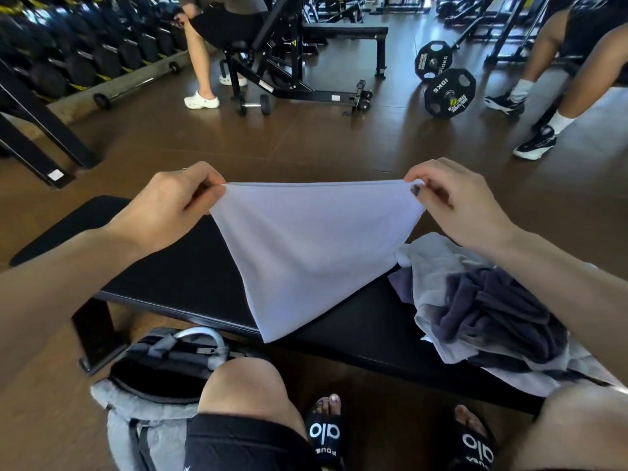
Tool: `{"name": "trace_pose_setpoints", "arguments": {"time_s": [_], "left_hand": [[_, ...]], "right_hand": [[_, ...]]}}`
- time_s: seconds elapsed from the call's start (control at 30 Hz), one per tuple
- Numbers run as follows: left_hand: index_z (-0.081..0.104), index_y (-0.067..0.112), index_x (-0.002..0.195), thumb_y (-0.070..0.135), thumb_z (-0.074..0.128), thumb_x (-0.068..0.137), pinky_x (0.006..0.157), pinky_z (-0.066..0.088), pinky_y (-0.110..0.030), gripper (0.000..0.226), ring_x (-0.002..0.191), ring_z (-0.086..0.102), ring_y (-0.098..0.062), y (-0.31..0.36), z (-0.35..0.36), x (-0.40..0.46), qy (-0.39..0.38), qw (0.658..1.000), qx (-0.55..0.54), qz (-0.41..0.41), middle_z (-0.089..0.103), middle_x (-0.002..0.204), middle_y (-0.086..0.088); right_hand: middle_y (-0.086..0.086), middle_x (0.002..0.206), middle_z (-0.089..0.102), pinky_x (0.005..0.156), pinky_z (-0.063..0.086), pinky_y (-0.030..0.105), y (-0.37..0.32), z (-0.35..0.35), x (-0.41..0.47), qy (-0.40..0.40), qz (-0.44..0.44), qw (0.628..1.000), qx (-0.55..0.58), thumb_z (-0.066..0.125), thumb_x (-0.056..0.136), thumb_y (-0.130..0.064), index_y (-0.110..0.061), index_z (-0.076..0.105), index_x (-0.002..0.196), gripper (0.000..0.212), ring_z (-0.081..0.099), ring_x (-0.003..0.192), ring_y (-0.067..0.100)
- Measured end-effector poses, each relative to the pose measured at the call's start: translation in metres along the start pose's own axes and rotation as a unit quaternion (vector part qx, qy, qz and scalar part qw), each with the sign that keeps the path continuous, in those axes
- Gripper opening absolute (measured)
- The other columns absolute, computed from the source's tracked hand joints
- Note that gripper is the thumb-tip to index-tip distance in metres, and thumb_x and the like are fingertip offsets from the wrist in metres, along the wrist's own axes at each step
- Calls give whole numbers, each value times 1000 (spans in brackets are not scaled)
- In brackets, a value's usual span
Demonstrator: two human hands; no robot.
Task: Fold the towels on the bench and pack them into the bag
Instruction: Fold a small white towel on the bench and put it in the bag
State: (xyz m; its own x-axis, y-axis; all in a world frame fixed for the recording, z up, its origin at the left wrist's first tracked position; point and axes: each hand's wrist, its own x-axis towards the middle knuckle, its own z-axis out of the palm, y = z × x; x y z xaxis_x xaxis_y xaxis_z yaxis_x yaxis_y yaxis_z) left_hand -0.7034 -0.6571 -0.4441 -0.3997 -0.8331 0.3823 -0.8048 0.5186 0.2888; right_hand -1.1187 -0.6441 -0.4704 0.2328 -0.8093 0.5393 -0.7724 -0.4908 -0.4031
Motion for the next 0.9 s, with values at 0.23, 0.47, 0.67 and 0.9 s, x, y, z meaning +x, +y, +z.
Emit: {"name": "trace_pose_setpoints", "arguments": {"time_s": [0.23, 0.47, 0.67, 0.9], "left_hand": [[62, 27, 98, 32, 58, 100, 74, 55, -44, 7, 77, 64, -16, -1, -4, 6, 18, 999, -22, -36, 66, 82, 4], [57, 25, 116, 25, 53, 103, 70, 56, -45, 14, 80, 64, -21, 3, -15, 10, -5, 997, 81, 18, 64, 91, 3], [49, 20, 116, 25, 46, 104, 62, 55, -47, 13, 73, 62, -28, 5, -15, 12, 1, 992, 116, 39, 64, 90, -4], [63, 16, 121, 15, 51, 103, 71, 57, -46, 21, 90, 69, -32, -1, -17, 16, 22, 985, 153, 73, 72, 102, -6]], "right_hand": [[2, 88, 65, 69, 41, 8, 0, -1, 5, 1, 49, 998, 38, 60, 96, -7, -17, 63, 99, 11, 60, 78, 7], [1, 89, 69, 88, 54, 33, 3, -2, 13, 23, 101, 993, 55, 63, 93, -9, -17, 67, 94, 9, 66, 85, 16], [1, 82, 66, 72, 40, 11, 1, -5, 21, 10, 65, 998, -8, 59, 93, -3, -14, 68, 104, 18, 56, 75, 9], [0, 91, 63, 71, 46, 18, -1, -6, 33, -4, 48, 997, -58, 55, 95, -3, -12, 69, 96, 17, 63, 63, 9]]}}
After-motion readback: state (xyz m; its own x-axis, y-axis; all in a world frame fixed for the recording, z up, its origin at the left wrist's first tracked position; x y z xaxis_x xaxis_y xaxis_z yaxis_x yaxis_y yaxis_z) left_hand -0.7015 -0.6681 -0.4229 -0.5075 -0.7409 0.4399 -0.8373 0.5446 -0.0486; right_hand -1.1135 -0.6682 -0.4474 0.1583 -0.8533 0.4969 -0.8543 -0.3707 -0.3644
